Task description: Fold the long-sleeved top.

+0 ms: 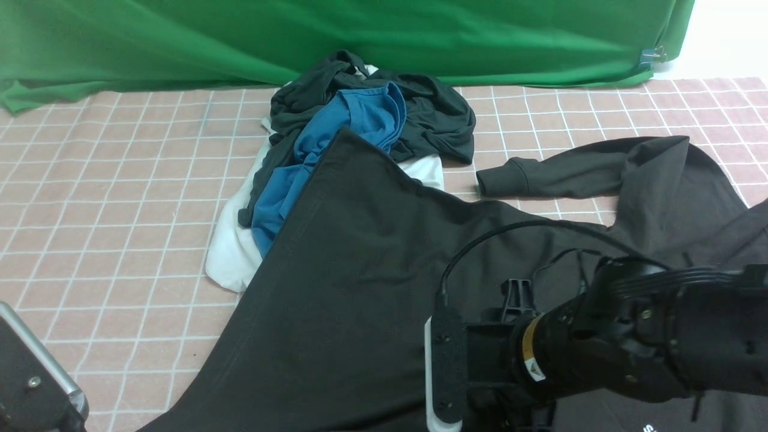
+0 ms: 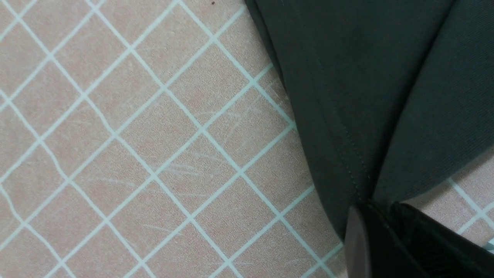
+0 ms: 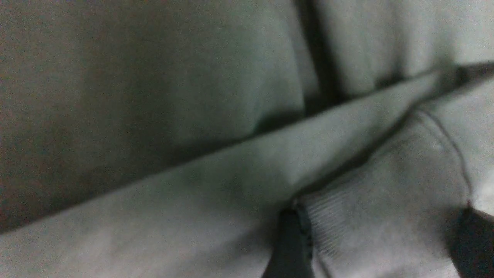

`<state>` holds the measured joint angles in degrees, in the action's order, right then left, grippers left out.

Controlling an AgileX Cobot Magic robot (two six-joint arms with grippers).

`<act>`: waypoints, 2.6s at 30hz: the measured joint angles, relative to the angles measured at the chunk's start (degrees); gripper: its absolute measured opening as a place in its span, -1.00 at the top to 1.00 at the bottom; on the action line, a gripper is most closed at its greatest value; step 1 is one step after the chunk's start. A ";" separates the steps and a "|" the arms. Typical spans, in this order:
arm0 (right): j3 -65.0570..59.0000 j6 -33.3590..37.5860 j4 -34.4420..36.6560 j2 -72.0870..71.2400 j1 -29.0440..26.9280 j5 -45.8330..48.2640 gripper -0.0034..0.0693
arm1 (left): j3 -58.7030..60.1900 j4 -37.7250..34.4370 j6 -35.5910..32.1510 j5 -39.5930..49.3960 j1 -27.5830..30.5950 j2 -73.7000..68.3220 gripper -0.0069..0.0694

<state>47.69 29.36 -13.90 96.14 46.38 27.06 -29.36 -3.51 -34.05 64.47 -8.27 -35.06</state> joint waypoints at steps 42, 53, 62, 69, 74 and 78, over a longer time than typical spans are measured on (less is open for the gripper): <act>3.38 -1.38 -10.05 0.19 -7.40 -19.43 -0.31 | 0.00 -1.03 0.00 1.76 0.00 0.00 0.73; 14.92 -15.99 -9.98 -7.61 -8.80 -8.08 -0.33 | 0.00 -0.98 0.00 1.29 0.00 0.00 0.73; 10.65 -19.06 20.25 -9.82 -8.88 11.83 0.69 | 0.00 -0.98 0.00 1.29 0.00 0.00 0.73; 6.88 -8.60 37.12 -4.10 -5.87 12.69 0.82 | 0.00 -0.86 0.00 0.94 0.00 0.00 0.73; 7.16 -7.11 37.57 5.14 -6.72 7.14 0.82 | 0.00 -0.85 0.00 0.73 0.00 0.00 0.73; 9.47 -7.24 37.90 8.08 -9.56 7.08 0.82 | 0.00 -0.85 0.00 0.73 0.00 0.00 0.73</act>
<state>57.16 22.13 24.00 104.22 36.82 34.13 -29.36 -4.37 -34.05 65.20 -8.27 -35.06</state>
